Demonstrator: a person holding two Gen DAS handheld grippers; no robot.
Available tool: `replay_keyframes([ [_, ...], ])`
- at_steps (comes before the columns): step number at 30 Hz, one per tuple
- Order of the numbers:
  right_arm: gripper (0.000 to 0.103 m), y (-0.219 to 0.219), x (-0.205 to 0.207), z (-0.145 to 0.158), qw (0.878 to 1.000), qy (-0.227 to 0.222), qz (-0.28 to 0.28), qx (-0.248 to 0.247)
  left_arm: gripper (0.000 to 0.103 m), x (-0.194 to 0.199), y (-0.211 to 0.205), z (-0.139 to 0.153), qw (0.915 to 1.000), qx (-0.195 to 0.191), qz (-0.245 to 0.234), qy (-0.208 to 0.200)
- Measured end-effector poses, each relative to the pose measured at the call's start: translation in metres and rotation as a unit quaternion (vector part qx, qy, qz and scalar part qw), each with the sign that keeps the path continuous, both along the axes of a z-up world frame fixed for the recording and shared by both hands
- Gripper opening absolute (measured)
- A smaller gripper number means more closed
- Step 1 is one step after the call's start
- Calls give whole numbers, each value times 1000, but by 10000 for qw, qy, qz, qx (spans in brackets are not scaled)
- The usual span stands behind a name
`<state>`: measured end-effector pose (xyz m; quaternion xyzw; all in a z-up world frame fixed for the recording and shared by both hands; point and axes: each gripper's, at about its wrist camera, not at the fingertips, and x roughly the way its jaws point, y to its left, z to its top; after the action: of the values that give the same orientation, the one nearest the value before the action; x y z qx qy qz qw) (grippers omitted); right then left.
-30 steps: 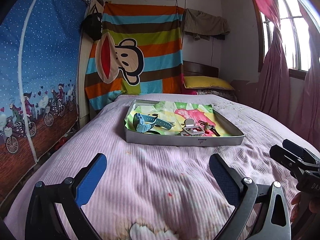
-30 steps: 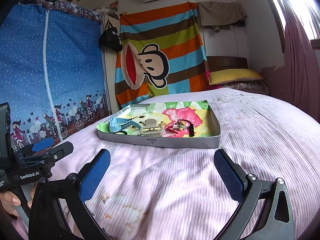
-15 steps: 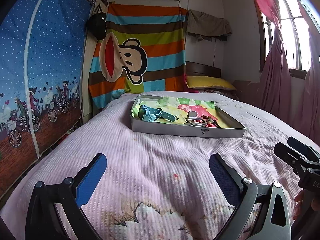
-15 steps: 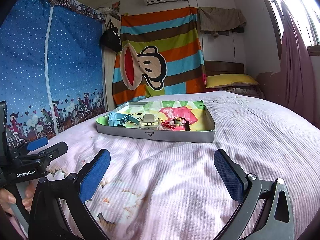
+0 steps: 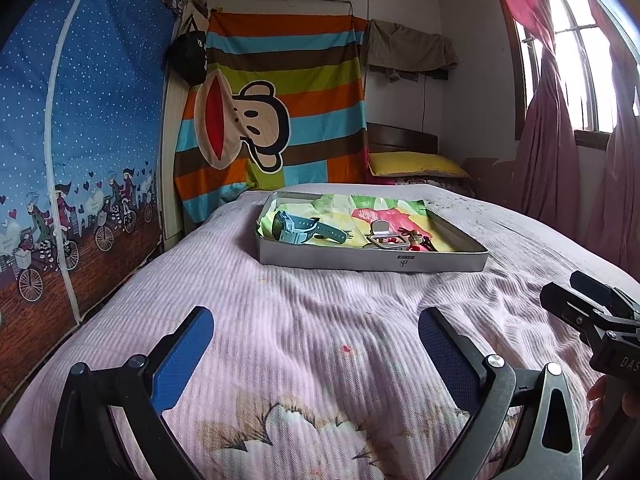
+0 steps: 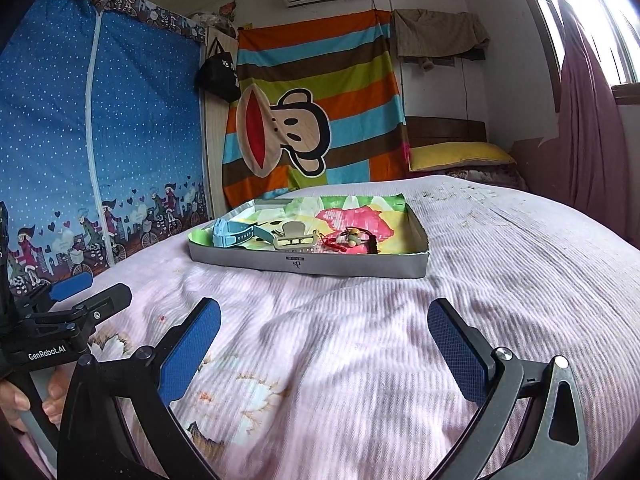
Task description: Organize jewelry
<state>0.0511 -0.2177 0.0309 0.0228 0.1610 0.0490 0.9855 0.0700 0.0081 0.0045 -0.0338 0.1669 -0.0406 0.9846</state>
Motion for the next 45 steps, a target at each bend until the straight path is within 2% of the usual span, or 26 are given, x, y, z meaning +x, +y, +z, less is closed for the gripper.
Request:
replay_keyframes([
  [45, 102, 1, -1, -2, 10000, 5, -18, -47, 103, 1, 3, -1, 10000, -49, 38, -3],
])
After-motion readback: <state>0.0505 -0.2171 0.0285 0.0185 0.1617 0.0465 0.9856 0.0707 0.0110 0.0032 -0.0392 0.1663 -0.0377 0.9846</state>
